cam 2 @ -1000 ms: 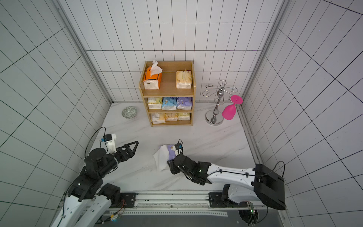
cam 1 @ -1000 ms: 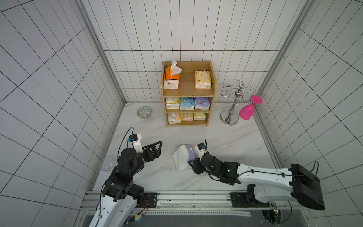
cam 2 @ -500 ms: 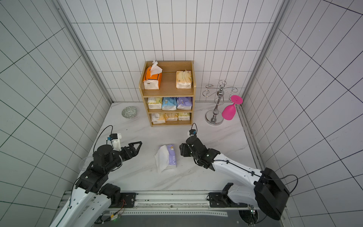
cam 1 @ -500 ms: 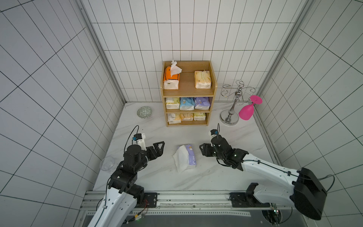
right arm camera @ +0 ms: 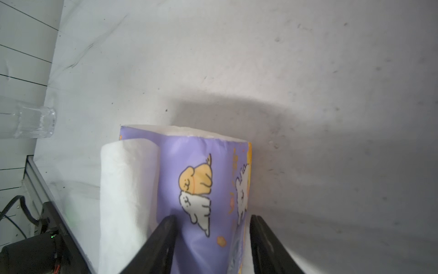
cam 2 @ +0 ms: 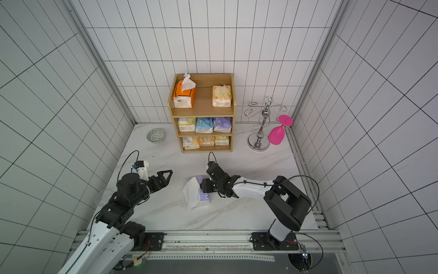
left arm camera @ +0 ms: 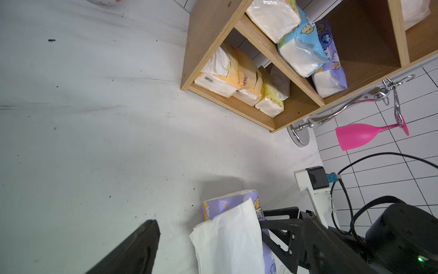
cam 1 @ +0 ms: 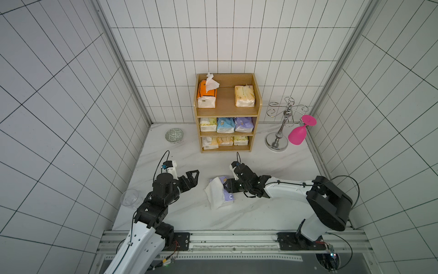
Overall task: Remove the tissue boxes from the shelf
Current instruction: Place the box of tissues at the center of the board.
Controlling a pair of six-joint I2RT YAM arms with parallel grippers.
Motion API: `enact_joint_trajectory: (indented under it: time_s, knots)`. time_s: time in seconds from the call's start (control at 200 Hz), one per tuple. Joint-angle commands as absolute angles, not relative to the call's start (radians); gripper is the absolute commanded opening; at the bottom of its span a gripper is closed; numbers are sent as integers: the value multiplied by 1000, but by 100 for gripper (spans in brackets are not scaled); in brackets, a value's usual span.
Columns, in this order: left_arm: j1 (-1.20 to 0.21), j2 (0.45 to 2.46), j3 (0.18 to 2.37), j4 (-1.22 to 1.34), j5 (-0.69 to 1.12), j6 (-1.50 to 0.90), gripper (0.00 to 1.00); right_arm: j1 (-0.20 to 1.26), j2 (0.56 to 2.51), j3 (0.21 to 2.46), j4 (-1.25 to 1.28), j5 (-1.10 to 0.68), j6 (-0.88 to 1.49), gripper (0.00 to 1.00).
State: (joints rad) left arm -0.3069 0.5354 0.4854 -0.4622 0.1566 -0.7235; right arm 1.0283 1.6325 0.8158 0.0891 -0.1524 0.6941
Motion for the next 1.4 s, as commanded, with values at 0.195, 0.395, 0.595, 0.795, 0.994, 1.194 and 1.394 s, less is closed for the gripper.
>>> enact_joint_trajectory:
  time_s: [0.195,0.395,0.595,0.795,0.994,1.194,1.394]
  knots:
    - [-313,520,456,-450,154,-701,98,1154,1672,785,172,-53,850,53]
    - [-313,475,445,-486,153,-716,98,1186,1598,699,261,7,946,54]
    - [-316,478,366,-403,241,-809,98,1189,1462,696,53,33,868,55]
    - [-365,519,336,-355,216,-844,98,1246,1426,644,47,16,849,54]
    - [-424,576,305,-278,193,-883,98,1319,1475,607,194,14,923,50]
    - [-458,626,322,-265,162,-877,98,1404,1511,654,213,67,937,48]
    - [-459,603,387,-315,118,-824,98,1406,1445,676,74,166,914,54]
